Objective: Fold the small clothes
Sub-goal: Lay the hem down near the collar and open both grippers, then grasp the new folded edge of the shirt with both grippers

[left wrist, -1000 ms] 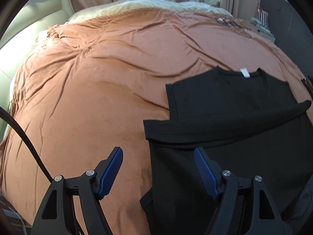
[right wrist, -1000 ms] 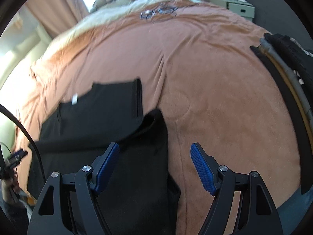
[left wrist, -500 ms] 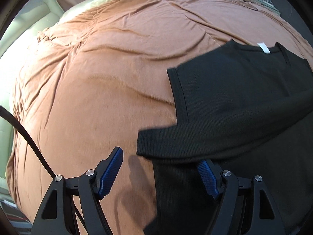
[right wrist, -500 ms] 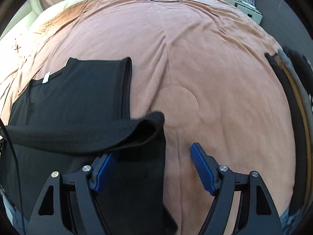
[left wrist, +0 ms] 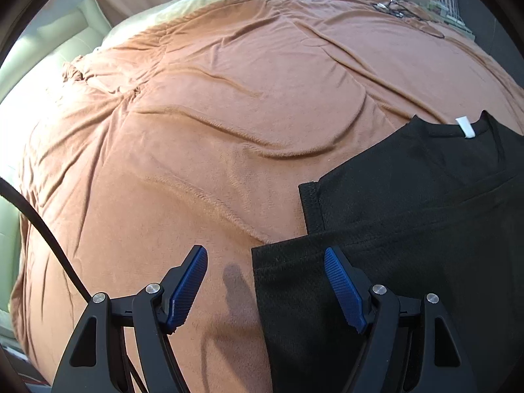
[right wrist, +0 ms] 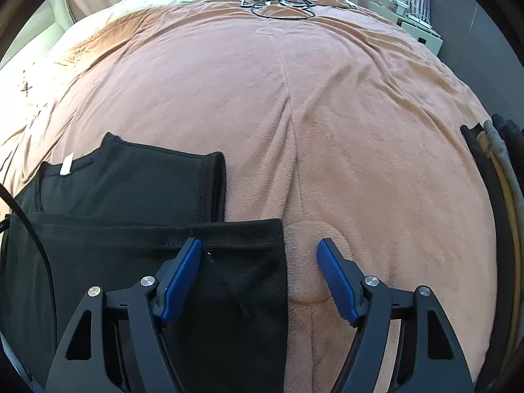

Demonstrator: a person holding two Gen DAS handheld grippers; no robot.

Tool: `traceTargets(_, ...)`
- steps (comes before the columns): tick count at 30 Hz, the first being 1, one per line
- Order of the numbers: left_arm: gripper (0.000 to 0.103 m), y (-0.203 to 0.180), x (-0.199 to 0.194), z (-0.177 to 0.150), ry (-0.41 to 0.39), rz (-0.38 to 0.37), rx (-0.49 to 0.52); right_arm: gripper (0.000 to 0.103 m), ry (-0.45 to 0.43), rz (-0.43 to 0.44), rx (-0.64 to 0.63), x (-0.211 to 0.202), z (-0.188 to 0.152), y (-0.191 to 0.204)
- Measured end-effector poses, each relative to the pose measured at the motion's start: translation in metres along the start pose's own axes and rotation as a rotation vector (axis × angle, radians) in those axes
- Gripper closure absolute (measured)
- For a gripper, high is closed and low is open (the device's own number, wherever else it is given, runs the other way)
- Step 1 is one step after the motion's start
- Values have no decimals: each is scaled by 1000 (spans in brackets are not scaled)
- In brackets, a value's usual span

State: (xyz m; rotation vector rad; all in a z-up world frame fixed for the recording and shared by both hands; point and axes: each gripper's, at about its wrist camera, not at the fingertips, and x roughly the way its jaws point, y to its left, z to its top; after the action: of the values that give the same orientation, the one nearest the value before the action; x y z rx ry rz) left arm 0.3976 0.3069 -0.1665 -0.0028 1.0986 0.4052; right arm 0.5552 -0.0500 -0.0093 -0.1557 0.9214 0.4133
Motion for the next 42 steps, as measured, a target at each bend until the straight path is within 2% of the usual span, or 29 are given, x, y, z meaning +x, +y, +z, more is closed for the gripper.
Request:
traceTargets(4,30,5,-14,-9,-15,-47,-26,31,-7,34,-4,-6,-10,-2)
traceTargets(8,45,9,-15,-11,-3,-117,-63,31,-31,55,16,-16,-17,-10)
traceTargets(12,60,15,-13,-15,14,-158,-107,48,-39,67,31,-21,-18,-17)
traceTargets(15,63,20,-11,-14,15,-188,-148,55,-33,91,52,-17,-16,-22)
traceTargets(19,63,20,-7,-15,23,-214,-163,56,-31,98,72,-10,-10,-28)
traceTargets(21,66,21,0,-14,33,-229,-175,57,-26,104,82,-6,-8,-32)
traceTargets(24,69,23,11,-13,47,-247,-194,65,-15,135,98,4,-7,-35)
traceTargets(28,69,24,15,-12,42,-256,-207,72,-39,150,111,9,-6,-37)
traceTargets(29,70,25,15,-11,41,-258,-210,79,-43,156,113,9,-6,-37)
traceTargets(30,74,25,15,-11,41,-261,-211,86,-46,162,114,9,-7,-37)
traceTargets(31,77,24,16,-11,40,-268,-211,89,-48,170,112,9,-8,-37)
traceTargets(33,91,25,14,-12,41,-269,-213,98,-61,169,107,5,-10,-36)
traceTargets(36,94,26,5,-13,17,-247,-209,100,-88,154,99,-5,-10,-36)
traceTargets(42,94,19,-25,-5,-59,-165,-127,101,-131,149,81,-30,-8,-34)
